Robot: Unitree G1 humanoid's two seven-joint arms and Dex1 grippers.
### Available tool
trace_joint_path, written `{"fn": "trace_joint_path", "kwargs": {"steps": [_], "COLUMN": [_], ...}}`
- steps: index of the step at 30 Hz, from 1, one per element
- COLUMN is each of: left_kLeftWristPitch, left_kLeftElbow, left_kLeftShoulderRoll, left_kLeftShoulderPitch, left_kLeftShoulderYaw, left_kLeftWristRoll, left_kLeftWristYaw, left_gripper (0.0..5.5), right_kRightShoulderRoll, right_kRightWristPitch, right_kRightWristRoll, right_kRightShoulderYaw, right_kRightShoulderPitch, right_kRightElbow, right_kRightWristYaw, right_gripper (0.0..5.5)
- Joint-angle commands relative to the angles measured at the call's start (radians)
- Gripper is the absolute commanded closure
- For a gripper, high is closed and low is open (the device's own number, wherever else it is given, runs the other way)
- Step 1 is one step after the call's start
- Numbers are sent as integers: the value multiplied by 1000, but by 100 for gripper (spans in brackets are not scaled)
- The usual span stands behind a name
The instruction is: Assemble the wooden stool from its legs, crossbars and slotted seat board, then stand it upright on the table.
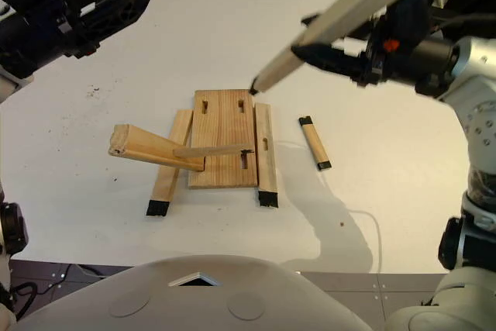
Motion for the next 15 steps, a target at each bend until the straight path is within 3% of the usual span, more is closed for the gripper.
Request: {"fn": "trace_joint_path", "kwargs": {"steps": [1, 9, 15], "left_kLeftWristPitch": [-132, -239, -264], "left_kLeftElbow": [57, -11, 2], "left_kLeftShoulderRoll": [44, 78, 83], "left_kLeftShoulderPitch": [161, 362, 384], "left_kLeftShoulderYaw": [-61, -143, -173], "left_kLeftWristRoll": [196, 342, 403], "left_kLeftWristYaw": [-128, -338, -411], "left_gripper": [225, 225, 225], "right_kRightShoulderRoll": [-5, 52, 95], "right_kRightWristPitch": [-68, -104, -124], "right_kRightWristRoll": [-74, -100, -129], "right_kRightShoulderYaw": [45, 80, 120], "right_kRightShoulderPitch": [105, 201, 233], "right_kRightElbow": [-74, -173, -224], "right_kRightWristYaw": [72, 78, 50], "right_gripper": [347, 347, 347]}}
